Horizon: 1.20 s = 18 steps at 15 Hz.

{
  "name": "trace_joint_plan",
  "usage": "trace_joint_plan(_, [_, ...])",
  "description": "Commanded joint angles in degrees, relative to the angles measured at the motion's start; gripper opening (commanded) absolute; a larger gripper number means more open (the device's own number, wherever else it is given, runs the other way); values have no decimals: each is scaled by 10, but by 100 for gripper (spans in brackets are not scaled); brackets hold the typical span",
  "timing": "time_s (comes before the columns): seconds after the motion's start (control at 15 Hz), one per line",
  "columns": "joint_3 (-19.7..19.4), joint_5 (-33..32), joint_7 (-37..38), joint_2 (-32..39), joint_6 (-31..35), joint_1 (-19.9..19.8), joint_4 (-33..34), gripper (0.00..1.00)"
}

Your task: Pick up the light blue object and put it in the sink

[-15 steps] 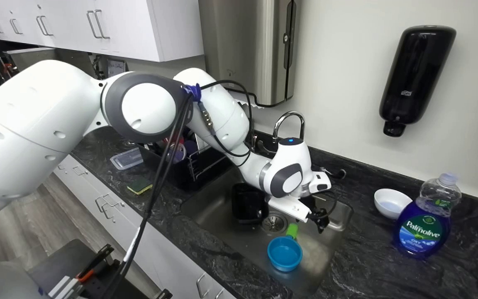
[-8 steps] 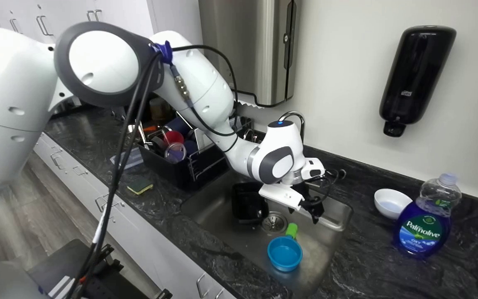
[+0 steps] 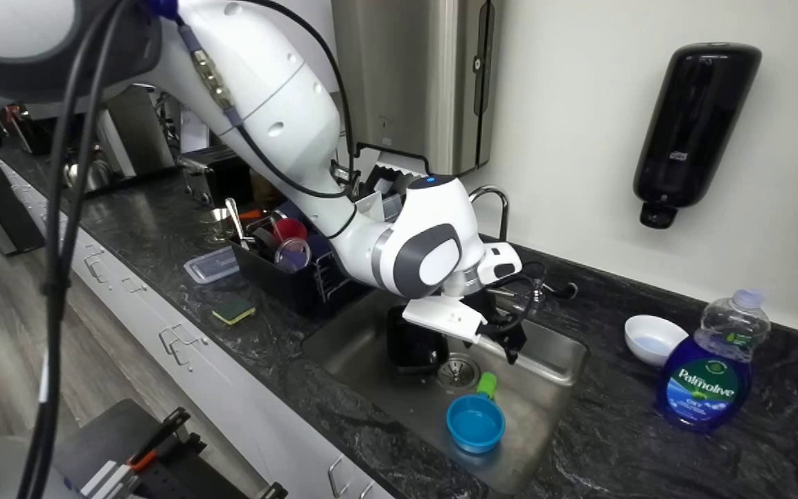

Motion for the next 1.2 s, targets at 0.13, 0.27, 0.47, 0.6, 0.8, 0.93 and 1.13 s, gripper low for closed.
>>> trace_joint_plan(0.13, [22,-7,-42,-86,9,0,-86,100])
trace_joint_plan(0.27, [44,3,-67,-107,0,-3,-108,100])
trace_joint_plan(0.47, [73,19,-104,-132,-9,-6,-134,100])
trace_joint_plan(0.6, [94,41,-140,-142,-24,-12,-144,100])
trace_joint_plan(0.8, [111,71,-186,-146,-54,-14,-147,100])
trace_joint_plan(0.93, [104,54,-195,-139,-82,-2,-140,100])
trace_joint_plan(1.13, [100,55,-178,-134,-67,3,-140,100])
